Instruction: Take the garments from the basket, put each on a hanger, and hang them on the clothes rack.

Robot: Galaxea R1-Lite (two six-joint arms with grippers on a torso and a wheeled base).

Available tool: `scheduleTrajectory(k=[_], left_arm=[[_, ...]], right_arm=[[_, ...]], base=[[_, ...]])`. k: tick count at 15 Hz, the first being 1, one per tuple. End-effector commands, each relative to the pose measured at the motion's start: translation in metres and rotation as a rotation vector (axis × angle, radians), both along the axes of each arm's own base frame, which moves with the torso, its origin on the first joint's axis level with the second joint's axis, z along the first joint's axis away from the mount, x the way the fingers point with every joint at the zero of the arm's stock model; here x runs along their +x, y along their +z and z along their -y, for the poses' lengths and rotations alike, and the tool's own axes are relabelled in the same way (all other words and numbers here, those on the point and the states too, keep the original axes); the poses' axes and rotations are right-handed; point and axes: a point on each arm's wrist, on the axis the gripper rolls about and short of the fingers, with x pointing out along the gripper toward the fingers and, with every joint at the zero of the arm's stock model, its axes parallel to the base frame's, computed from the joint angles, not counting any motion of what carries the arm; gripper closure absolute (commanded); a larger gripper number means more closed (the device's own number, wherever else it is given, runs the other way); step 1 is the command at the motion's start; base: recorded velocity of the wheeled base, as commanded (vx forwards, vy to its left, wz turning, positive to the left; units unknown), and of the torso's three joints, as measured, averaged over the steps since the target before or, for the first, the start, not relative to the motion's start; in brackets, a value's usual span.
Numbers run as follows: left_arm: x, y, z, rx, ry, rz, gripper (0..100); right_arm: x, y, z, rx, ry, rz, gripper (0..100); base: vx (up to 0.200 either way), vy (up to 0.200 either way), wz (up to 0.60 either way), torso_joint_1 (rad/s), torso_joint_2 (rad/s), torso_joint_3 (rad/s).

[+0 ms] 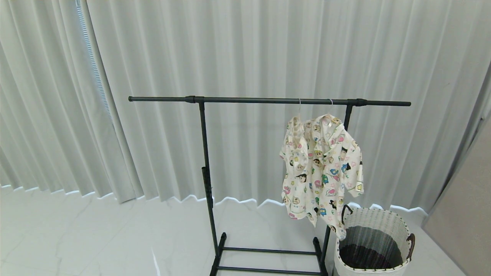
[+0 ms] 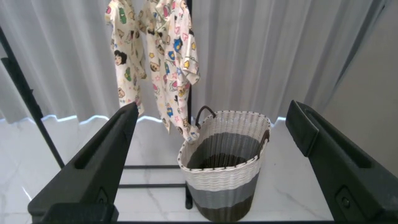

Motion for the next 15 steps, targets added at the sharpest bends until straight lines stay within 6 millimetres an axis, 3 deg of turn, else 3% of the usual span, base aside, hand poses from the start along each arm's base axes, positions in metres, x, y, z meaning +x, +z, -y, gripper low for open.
scheduleTrajectory(k=[1, 15], left_arm=[[-0.0001, 0.0002, 0.0000, 0.001, 0.000, 0.001, 0], [-0.0001, 0.0002, 0.0000, 0.000, 0.000, 0.001, 0]], right_arm=[[-0.0001, -0.0001, 0.0000, 0.000, 0.000, 0.001, 0], [-0.0001, -0.0001, 0.0000, -0.008, 0.000, 0.001, 0]], base=[[0.000, 0.000, 0.00, 0.000, 0.00, 0.000], [0.000, 0.000, 0.00, 0.000, 0.00, 0.000]])
